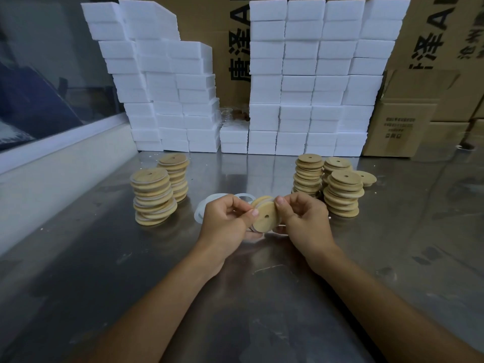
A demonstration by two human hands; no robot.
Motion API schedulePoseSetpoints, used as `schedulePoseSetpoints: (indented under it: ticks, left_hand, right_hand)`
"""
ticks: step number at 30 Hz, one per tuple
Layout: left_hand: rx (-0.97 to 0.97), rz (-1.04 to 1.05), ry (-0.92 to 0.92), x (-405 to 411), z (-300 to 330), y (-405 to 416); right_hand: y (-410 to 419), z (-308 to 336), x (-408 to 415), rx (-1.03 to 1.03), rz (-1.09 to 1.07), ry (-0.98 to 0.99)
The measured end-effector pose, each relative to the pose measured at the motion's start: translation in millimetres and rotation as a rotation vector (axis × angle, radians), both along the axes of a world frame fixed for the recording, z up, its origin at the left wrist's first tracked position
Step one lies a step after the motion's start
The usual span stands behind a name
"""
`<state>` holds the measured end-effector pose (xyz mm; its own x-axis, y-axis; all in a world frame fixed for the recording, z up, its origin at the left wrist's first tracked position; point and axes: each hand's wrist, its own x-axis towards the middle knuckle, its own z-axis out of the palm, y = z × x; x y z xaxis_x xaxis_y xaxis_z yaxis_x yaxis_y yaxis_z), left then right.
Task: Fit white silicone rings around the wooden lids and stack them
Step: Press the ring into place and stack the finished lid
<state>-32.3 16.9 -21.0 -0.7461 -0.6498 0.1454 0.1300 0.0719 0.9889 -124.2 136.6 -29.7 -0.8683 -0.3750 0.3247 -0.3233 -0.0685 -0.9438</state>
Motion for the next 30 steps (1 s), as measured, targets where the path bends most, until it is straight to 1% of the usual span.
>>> schedulePoseSetpoints:
  ticks: [4,6,11,16,19,21,25,30]
  left_hand:
    - [-0.039,-0.012,-0.008,0,2,3]
    - [-0.021,-0.016,-0.015,1,3,4]
    - [0.07,-0.004,-0.022,3,6,4]
    - [0.266,0.004,0.068,3,10,2]
    - [0.256,0.0,0.089,2,9,0]
    - [0.201,0.0,0.073,2,8,1]
    - [0.089,0.024,0.029,2,4,-2]
    - [0.031,0.022,0.007,1,1,-5]
  right_hand:
    - [1,0,-4,-0.027,0.025,-0.104]
    - [1,-1,-5,-0.048,0.039,-0.13]
    - [2,0,-4,-0.023,0.091,-0.106]
    - [0,-2,-3,-0.015,0.13,-0.114]
    - [-1,-3,-4,-0.01,0.123,-0.117]
    - [-1,-3,-3,0.018,0.077,-0.051]
    - [0,-1,0,0.082,-0.029,0.183]
    - [1,-1,5,0.167,-0.035,0.459]
